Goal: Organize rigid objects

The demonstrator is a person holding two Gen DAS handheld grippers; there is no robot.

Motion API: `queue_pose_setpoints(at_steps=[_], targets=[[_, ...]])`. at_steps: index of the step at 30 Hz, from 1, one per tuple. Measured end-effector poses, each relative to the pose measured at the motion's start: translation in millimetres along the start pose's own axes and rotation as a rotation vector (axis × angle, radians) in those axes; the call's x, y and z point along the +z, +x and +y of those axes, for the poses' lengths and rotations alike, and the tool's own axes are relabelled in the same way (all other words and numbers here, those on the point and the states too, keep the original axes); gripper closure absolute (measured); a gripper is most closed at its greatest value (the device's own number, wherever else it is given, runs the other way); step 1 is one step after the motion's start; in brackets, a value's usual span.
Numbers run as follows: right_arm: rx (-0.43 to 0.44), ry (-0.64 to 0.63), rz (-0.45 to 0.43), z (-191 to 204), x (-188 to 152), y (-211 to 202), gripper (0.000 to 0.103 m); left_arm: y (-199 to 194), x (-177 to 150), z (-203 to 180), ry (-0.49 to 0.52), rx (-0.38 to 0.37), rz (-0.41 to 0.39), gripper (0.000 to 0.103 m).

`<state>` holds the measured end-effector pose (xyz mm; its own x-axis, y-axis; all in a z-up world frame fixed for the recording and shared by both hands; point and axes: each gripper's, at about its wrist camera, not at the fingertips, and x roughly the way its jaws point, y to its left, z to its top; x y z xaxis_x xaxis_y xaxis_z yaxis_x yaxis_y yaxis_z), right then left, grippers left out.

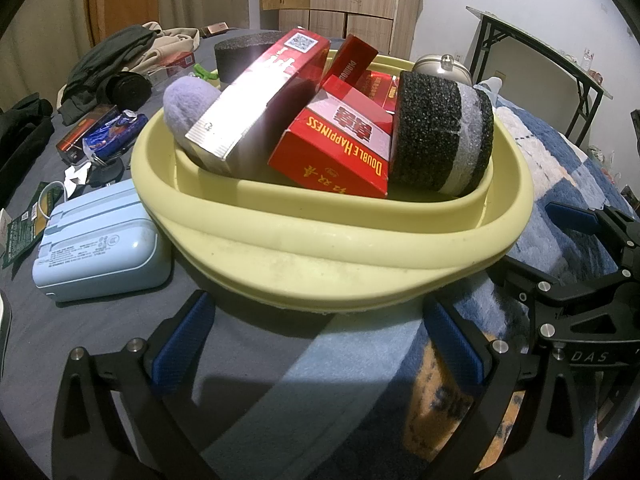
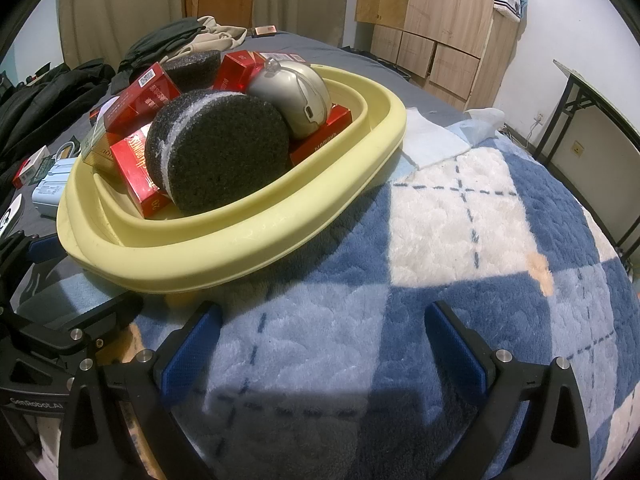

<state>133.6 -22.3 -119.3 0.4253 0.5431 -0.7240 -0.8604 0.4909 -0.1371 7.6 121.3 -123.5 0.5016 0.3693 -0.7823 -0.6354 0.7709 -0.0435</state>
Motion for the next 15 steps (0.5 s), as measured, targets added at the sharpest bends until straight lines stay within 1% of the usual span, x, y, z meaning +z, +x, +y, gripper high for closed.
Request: queue_pose_setpoints(at_steps=[15], targets=[[0.0,0.0,0.0,-0.6,-0.5,-0.8,0.0,-0.1,0.0,0.1,0.0,0.0,0.0,0.0]])
